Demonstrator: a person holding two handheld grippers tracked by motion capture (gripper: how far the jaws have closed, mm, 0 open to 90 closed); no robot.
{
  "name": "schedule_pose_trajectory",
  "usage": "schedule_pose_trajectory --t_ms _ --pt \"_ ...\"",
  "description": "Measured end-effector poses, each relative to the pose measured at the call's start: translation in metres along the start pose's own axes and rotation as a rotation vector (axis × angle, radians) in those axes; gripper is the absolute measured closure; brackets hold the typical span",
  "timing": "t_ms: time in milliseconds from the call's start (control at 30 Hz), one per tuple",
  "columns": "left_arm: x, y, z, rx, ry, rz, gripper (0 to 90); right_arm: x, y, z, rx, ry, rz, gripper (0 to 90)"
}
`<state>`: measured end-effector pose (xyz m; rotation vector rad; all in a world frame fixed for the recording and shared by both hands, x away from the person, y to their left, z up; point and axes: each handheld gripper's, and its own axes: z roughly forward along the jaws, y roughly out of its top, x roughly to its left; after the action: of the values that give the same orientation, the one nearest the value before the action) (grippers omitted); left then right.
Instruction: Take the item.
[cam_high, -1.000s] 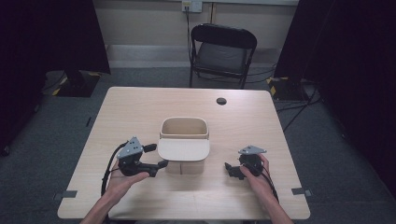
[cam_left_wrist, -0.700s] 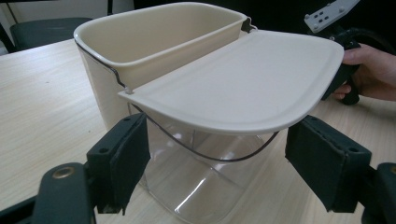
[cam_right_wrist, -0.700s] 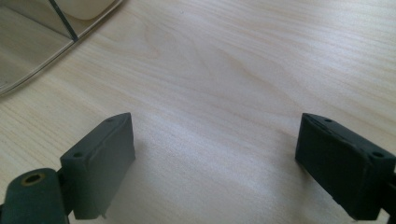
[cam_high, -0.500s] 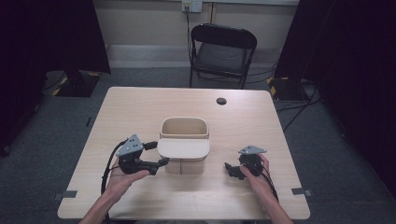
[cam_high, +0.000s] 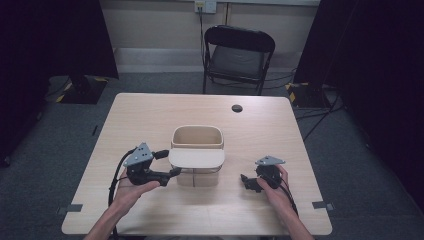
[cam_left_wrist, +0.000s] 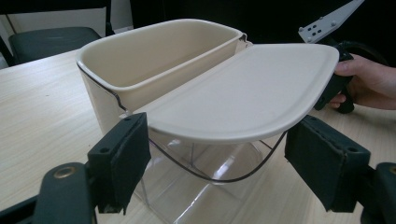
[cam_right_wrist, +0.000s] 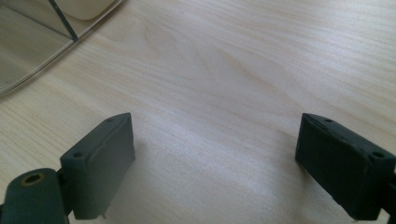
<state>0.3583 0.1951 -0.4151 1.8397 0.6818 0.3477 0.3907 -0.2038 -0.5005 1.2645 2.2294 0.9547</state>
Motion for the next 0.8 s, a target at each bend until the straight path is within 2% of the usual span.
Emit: schedule_pose_trajectory --t_ms 200,800 --pt "0.0008 0.0002 -0.0005 0.000 0.006 0.008 22.8 0.0001 0.0001 0.0001 -0.001 0.000 0.002 10.9" --pt "0.0056 0.0070 0.0003 -0.020 -0.005 -0.007 23.5 0.0001 0.0002 0.0003 0.000 0.000 0.002 10.8"
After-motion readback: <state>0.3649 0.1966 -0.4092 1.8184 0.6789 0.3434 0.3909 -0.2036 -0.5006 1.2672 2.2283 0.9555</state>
